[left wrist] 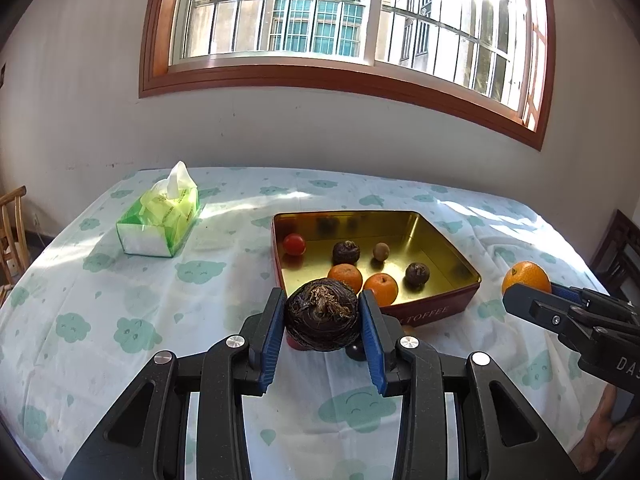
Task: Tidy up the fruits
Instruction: 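Carry the dark fruit and orange toward the tin with both grippers, then lower the dark fruit and mandarin into the tin and open both grippers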
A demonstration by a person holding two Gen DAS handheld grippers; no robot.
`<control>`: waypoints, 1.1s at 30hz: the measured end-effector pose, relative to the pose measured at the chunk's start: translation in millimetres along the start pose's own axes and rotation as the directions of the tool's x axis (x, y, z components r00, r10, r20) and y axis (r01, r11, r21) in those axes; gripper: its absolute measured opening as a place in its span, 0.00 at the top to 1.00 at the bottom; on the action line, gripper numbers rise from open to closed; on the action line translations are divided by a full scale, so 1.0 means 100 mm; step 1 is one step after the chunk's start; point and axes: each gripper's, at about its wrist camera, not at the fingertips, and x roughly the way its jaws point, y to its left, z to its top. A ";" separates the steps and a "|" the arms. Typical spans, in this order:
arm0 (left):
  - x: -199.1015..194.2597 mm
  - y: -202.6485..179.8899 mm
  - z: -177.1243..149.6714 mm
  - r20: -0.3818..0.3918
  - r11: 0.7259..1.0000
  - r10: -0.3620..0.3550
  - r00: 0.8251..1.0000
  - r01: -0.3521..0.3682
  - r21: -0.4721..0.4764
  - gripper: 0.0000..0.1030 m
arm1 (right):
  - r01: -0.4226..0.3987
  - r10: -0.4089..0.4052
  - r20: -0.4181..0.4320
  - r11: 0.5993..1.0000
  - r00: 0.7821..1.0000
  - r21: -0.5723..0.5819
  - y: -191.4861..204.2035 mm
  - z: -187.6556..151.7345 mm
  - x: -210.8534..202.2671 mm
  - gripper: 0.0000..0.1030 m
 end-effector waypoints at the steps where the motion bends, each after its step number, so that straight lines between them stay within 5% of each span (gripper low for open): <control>1: 0.01 0.00 0.02 0.000 1.000 0.000 1.000 0.000 0.002 0.64 | -0.001 0.001 0.002 1.000 1.000 -0.001 0.00 0.02 0.01 0.65; 33: 0.71 -0.02 0.38 -0.041 0.998 0.031 0.999 -0.029 0.050 0.64 | -0.007 0.007 -0.014 1.000 1.000 0.020 -0.25 0.43 0.63 0.65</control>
